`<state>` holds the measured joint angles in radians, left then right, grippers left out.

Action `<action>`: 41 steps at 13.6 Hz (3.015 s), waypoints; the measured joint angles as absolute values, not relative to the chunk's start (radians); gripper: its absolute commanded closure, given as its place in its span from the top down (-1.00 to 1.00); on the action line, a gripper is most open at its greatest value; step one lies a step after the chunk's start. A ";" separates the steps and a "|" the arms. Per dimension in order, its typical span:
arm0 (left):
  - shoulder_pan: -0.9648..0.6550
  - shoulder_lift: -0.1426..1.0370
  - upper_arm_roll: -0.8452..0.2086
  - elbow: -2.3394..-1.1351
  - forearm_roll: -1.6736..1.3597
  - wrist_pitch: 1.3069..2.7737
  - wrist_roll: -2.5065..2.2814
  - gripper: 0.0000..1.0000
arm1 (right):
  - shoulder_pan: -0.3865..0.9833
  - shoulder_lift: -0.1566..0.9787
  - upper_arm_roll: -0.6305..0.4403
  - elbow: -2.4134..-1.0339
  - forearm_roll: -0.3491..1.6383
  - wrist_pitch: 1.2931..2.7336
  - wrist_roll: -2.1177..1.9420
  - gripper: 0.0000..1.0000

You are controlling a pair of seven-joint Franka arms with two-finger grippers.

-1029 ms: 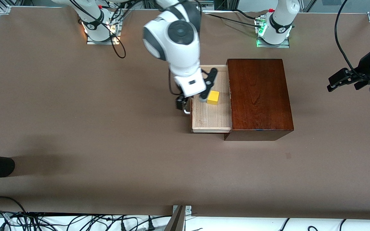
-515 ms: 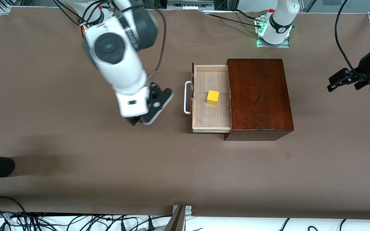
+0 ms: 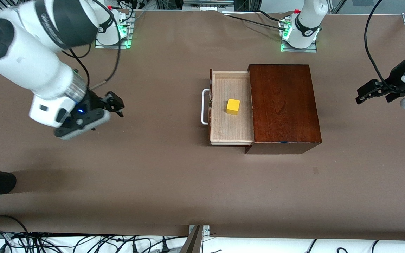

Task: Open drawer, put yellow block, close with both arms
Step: 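Withdraw the right gripper from the drawer toward its rest pose, then move the left gripper over the box to the drawer front, then push the drawer front into the box with the left gripper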

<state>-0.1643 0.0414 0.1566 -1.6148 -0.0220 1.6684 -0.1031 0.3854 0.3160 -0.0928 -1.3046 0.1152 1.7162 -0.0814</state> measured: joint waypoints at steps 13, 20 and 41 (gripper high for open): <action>-0.264 0.184 -0.105 -1.512 -0.023 1.644 -0.461 1.00 | 0.112 -0.002 -0.098 -1.669 0.100 1.739 0.072 1.00; -0.553 0.361 -0.109 -1.466 0.008 1.748 -0.781 1.00 | 0.065 -0.031 -0.107 -1.691 0.030 1.686 0.074 1.00; -0.745 0.587 -0.122 -1.397 0.033 1.960 -1.206 1.00 | 0.067 -0.014 -0.098 -1.694 0.006 1.670 0.079 1.00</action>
<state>-0.7445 0.5872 -0.1217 -1.3967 0.0330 1.9598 -1.2063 0.0666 -0.0143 -0.0978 -1.6935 0.0059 1.6697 0.0792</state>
